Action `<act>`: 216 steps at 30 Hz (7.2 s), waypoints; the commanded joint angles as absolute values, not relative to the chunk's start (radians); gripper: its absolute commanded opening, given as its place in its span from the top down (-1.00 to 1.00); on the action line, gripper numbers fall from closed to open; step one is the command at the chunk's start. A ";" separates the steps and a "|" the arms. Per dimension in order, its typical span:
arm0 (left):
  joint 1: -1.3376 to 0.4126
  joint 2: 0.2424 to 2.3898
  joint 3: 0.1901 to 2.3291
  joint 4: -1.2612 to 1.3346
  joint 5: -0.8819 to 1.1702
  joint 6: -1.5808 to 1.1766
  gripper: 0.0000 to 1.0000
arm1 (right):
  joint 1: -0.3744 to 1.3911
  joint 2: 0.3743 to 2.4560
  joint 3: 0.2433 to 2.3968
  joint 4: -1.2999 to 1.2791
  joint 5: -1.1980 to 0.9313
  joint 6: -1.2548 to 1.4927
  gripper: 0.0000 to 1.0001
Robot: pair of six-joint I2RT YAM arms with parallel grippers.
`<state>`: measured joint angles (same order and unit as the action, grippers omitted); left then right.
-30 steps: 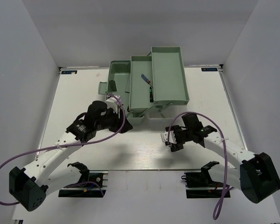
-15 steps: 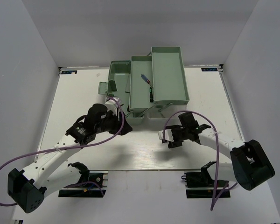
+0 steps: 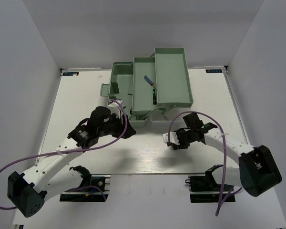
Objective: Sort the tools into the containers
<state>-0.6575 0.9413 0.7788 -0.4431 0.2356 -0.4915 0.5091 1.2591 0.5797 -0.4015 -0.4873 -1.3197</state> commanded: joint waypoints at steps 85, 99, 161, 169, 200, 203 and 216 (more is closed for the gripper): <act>-1.132 2.146 1.600 -0.196 -0.143 0.173 -0.54 | -0.095 1.410 1.476 -0.902 -0.451 -0.377 -0.56; -1.132 2.178 1.569 -0.206 -0.074 0.173 -0.49 | -0.107 1.413 1.476 -0.894 -0.454 -0.364 -0.56; -0.963 1.874 1.908 -0.376 -0.397 0.018 1.00 | -0.202 1.292 1.221 -0.713 -0.505 -0.298 1.00; -0.907 2.019 2.057 -0.462 -0.345 -0.026 0.22 | -0.201 1.295 1.220 -0.808 -0.718 -0.426 -0.19; -0.769 0.931 1.052 -0.454 -0.402 -0.448 -0.39 | -0.127 1.255 1.092 -0.779 -0.743 -0.296 0.30; -0.769 0.954 1.042 -0.463 -0.309 -0.392 -0.47 | -0.126 1.308 1.078 -0.706 -0.715 -0.204 0.07; -0.795 1.074 1.089 -0.474 -0.094 -0.244 -0.51 | -0.120 1.495 1.094 -0.545 -0.623 -0.091 -0.02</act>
